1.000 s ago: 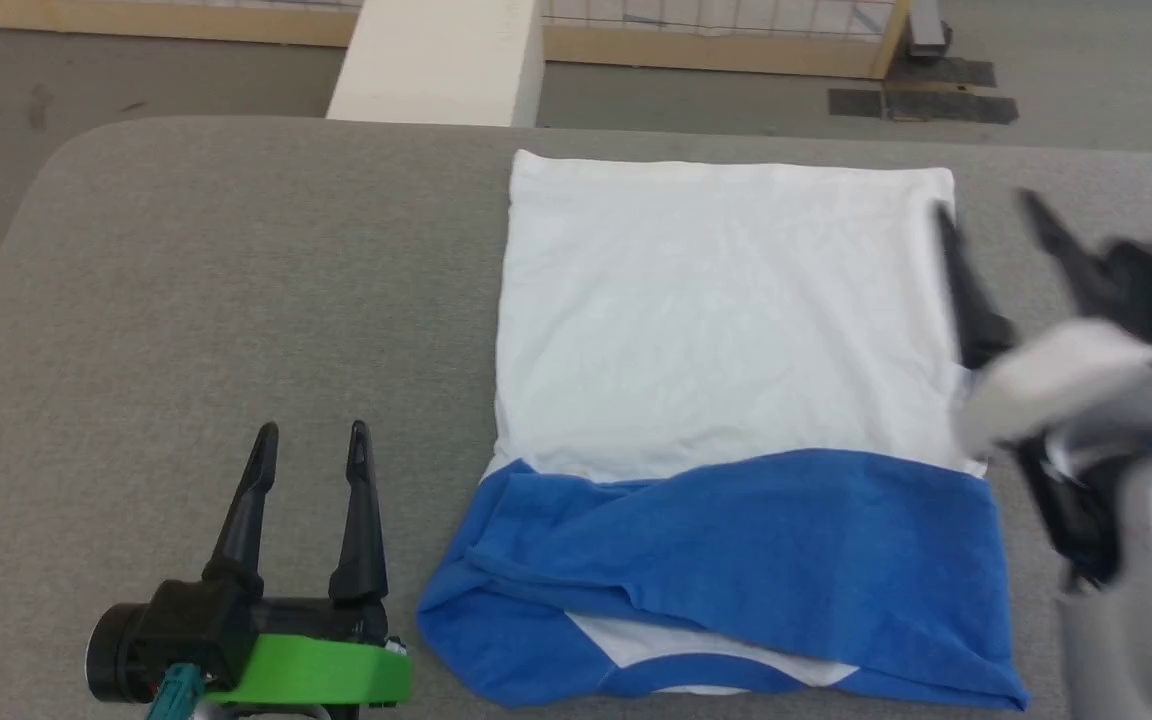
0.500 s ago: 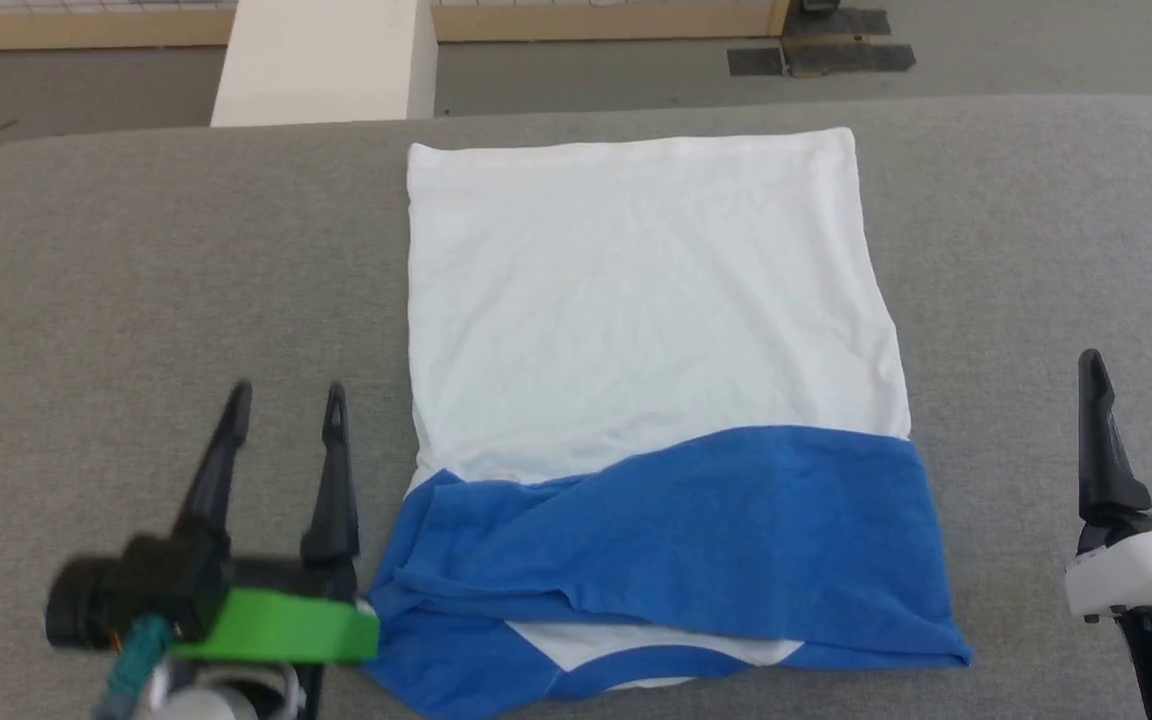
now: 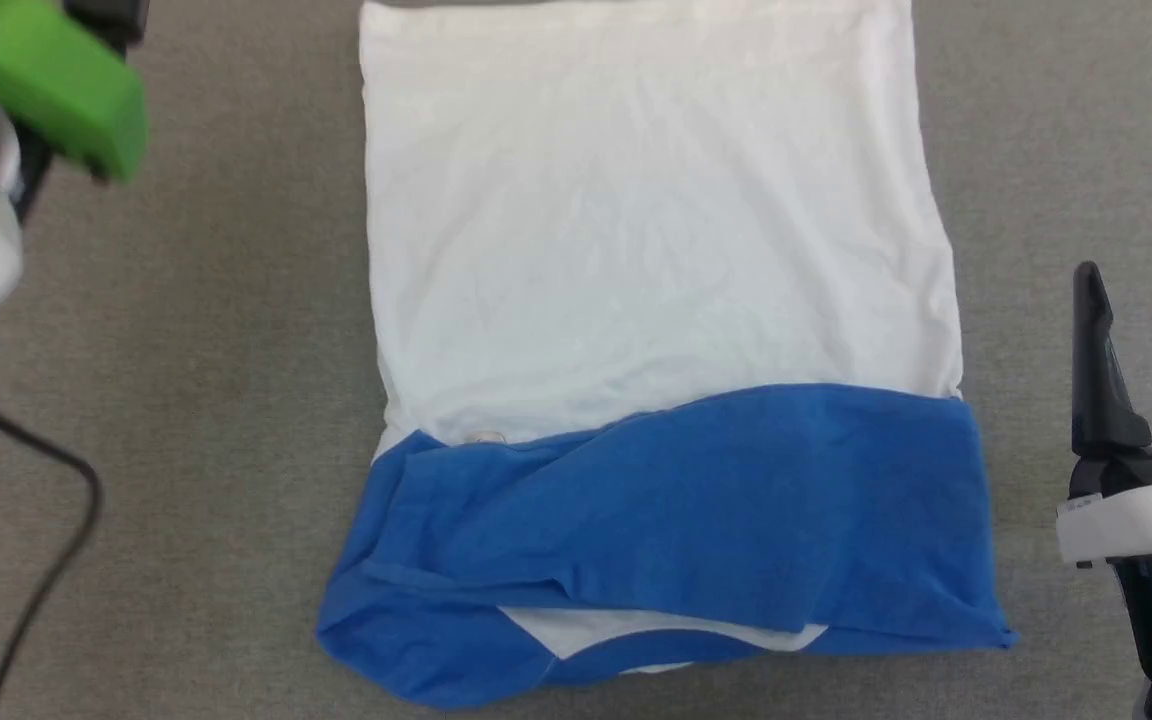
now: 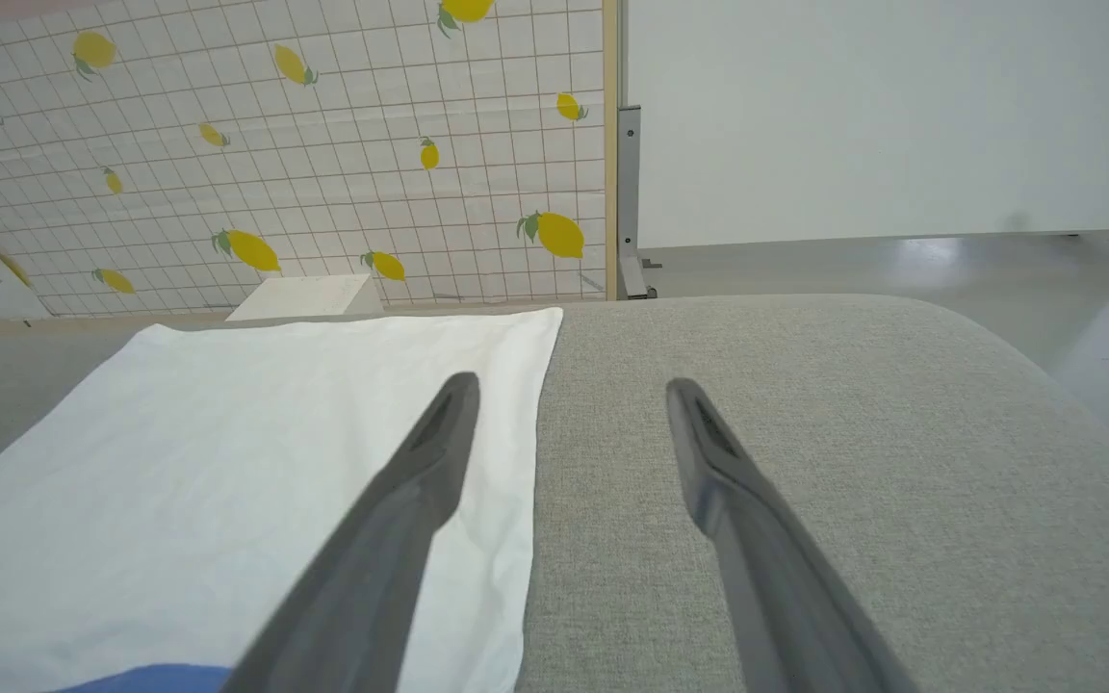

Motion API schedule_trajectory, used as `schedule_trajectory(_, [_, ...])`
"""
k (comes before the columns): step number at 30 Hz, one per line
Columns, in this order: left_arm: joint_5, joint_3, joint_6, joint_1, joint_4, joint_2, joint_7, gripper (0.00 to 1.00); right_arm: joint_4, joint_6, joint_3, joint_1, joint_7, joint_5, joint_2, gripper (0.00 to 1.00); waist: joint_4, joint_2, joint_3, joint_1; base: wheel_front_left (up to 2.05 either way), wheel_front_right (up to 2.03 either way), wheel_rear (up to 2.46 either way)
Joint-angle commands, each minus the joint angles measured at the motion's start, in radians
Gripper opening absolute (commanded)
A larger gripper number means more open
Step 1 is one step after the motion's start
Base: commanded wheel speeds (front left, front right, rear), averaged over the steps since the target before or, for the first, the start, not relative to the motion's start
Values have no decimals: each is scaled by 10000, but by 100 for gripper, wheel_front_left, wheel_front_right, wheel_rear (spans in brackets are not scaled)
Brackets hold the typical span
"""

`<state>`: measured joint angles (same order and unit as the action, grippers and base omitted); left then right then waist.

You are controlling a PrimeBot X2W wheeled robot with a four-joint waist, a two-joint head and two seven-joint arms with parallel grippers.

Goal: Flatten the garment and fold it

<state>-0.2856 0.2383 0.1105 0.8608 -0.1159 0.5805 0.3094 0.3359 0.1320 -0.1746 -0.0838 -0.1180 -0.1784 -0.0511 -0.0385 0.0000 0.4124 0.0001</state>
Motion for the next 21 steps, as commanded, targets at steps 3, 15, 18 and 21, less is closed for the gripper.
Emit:
schedule_trajectory(3, [-516,370,114,1402,729,-216,717,100,195,-13,190,-287,107,-65,8,100,-153,0,1438,-1,0,0,0])
schedule_trajectory(15, [-2229,1450,197,3330,2740,527,3184,100,456,-13,599,-758,200,-176,8,100,-1199,0,3237,-1,0,0,0])
schedule_trajectory(18, [-2477,1508,199,3430,2914,580,3333,100,387,-13,496,-752,279,-275,8,100,-1383,0,3558,-1,0,0,0])
schedule_trajectory(21, [-2645,1605,199,3406,3102,627,3529,100,280,-13,454,-717,358,-385,8,100,-1484,0,3763,-1,0,0,0])
